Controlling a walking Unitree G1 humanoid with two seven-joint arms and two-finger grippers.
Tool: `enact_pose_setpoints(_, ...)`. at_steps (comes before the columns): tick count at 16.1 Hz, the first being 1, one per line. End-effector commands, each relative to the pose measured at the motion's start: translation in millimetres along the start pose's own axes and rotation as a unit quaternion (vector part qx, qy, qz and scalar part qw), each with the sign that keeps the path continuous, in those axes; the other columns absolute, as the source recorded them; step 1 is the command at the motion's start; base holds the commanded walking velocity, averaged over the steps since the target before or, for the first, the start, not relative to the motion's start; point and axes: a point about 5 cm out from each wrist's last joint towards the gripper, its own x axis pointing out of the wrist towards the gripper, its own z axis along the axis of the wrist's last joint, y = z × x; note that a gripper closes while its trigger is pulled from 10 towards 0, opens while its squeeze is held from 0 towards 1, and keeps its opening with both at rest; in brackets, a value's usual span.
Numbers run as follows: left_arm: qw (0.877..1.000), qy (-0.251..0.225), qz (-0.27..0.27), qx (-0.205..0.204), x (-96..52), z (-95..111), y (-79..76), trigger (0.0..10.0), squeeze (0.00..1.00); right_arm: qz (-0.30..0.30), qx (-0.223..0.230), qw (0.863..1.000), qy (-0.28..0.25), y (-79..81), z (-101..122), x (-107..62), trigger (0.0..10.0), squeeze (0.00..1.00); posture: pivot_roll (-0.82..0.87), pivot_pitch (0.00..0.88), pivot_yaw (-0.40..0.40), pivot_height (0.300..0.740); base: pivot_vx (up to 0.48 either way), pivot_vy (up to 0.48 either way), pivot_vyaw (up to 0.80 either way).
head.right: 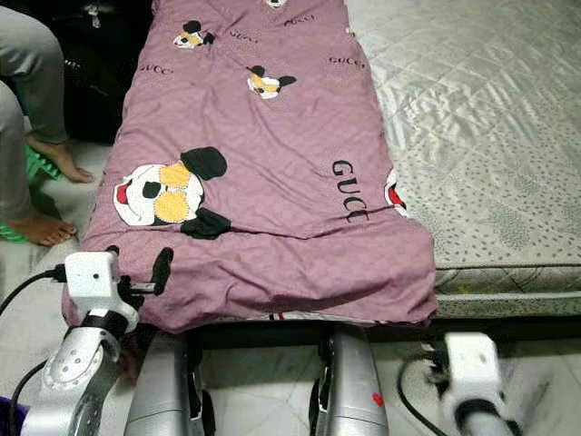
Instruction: Clean up the room
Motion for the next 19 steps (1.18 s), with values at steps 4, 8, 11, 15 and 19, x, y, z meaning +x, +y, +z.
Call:
enact_pose_setpoints(4, 1.000, 0.006, -0.002, -0.003, 2.2, -4.7, 0.5, 10.0, 0.00, -0.063, -0.043, 0.987, -0.141, -23.5, 69.6, 18.0, 10.0, 1.00, 0.00, 0.161, 0.028, 0.535, 0.000, 0.000, 0.00)
enact_pose_setpoints(8, 1.000, -0.002, -0.002, -0.003, 6.1, -3.7, -0.5, 10.0, 0.00, 0.023, 0.028, 0.966, -0.257, 16.1, 142.5, 38.5, 10.0, 1.00, 0.00, 0.141, 0.030, 0.535, 0.000, 0.000, 0.00)
enact_pose_setpoints(11, 1.000, -0.013, -0.025, -0.007, 7.0, 0.6, -16.5, 10.0, 0.00, 0.114, 0.081, 0.964, -0.228, 81.9, 151.9, 67.7, 10.0, 1.00, 0.03, 0.134, 0.023, 0.535, 0.000, 0.000, 0.00)
enact_pose_setpoints(15, 1.000, -0.017, -0.022, -0.002, 7.3, 1.3, -15.5, 10.0, 0.00, 0.169, 0.039, 0.966, -0.190, 140.8, 156.6, 93.5, 10.0, 1.00, 0.04, 0.146, 0.018, 0.535, 0.000, 0.000, 0.00)
enact_pose_setpoints(19, 1.000, -0.020, -0.007, 0.000, 6.5, 2.5, -12.6, 10.0, 0.00, 0.118, 0.029, 0.992, -0.017, 127.1, 111.8, 125.5, 10.0, 1.00, 0.06, 0.148, -0.011, 0.535, 0.000, 0.000, 0.00)
